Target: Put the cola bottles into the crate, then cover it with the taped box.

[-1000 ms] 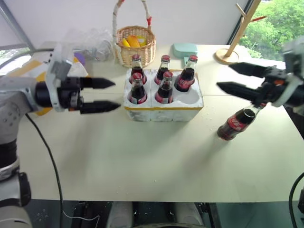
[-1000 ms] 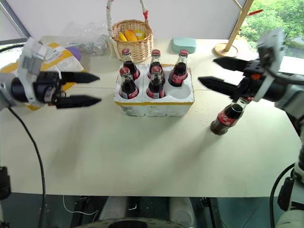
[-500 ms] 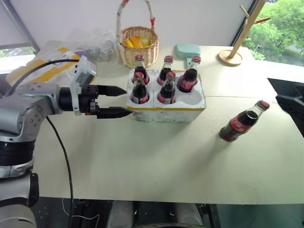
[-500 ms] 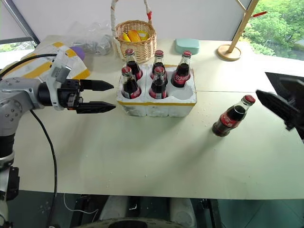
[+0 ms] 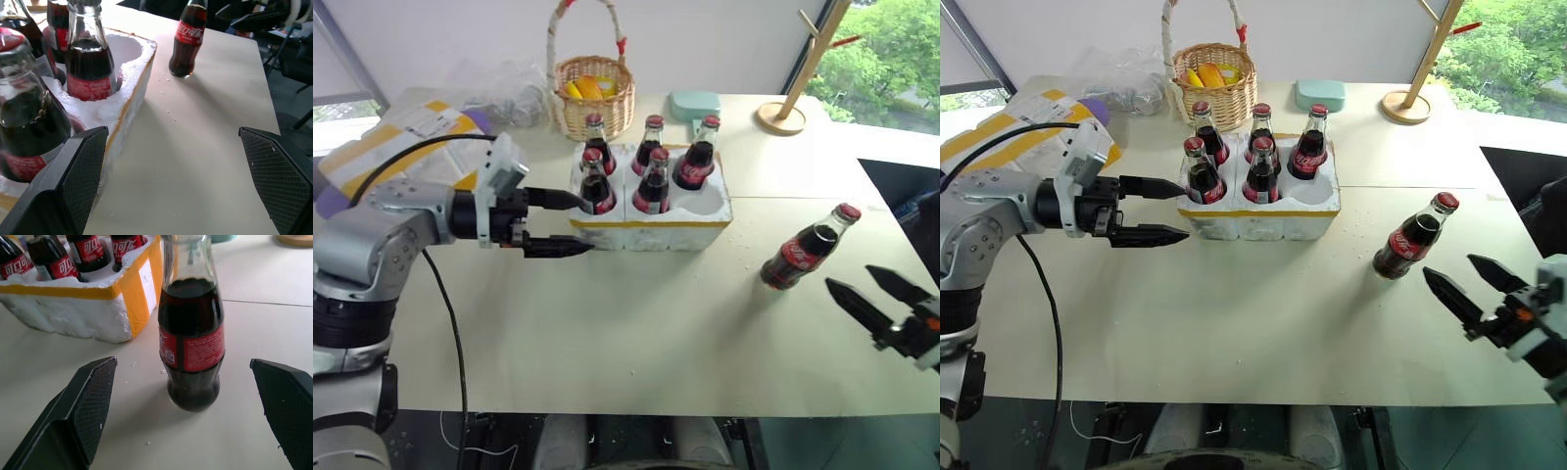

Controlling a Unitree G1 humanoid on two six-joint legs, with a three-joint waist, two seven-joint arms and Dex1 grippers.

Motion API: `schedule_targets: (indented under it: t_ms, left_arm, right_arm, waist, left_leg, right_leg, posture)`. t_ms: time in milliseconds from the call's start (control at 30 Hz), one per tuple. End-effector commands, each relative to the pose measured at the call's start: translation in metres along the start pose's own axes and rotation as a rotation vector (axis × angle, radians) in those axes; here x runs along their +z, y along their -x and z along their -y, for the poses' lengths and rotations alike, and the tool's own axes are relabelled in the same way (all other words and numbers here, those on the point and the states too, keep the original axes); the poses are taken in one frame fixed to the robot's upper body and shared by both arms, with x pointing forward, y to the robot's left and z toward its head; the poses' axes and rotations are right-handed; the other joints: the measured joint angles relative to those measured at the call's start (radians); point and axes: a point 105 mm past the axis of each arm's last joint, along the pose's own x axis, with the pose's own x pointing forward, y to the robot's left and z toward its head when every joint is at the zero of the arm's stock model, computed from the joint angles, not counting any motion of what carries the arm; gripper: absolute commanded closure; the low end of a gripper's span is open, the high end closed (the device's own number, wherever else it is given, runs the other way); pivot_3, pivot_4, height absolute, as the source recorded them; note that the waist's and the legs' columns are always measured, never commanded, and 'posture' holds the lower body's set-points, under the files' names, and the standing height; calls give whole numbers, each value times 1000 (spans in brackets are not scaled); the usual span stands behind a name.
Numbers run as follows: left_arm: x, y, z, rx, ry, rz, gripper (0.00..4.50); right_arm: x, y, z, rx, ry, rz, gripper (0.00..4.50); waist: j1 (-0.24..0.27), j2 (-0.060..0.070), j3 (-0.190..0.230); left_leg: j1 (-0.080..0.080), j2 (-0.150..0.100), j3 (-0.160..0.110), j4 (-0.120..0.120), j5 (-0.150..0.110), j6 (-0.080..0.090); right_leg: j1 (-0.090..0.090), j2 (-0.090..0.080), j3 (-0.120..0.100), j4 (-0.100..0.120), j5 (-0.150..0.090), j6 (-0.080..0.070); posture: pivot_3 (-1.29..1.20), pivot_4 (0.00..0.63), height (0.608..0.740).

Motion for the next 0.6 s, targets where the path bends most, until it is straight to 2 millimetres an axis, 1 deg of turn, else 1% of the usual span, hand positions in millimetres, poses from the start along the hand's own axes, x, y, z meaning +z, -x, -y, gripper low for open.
schedule_targets:
  t_ms: [33, 233, 467, 600]
  left_arm:
    - [9, 2, 5, -2, -60, 6, 38]
    - [9, 1, 4, 20, -59, 12, 38]
    - [10, 1, 8, 23, -60, 18, 38]
    - [10, -1, 7, 29, -61, 28, 38]
  right_arm:
    - [-4, -10, 4, -10, 20, 26, 0]
    - [-7, -26, 14, -19, 8, 40, 0]
    - [-1, -38, 14, 11, -33, 81, 0]
    - [2, -51, 20, 11, -33, 95, 0]
  waist:
    - [2, 0, 0]
    - [5, 0, 0]
    - [4, 0, 0]
    - [4, 0, 0]
  left_leg:
    - [0, 0, 0, 0, 0, 0]
    - [0, 0, 0, 0, 0, 0]
    - [0, 0, 1, 0, 0, 0]
    - [0, 0, 1, 0, 0, 0]
  right_leg:
    - [0, 0, 0, 0, 0, 0]
    - [0, 0, 0, 0, 0, 0]
    - [0, 0, 0, 0, 1, 2]
    - [0, 0, 0, 0, 1, 2]
  posture:
    - [0, 150, 740]
    - [0, 150, 740]
    - [0, 150, 740]
    - [0, 150, 740]
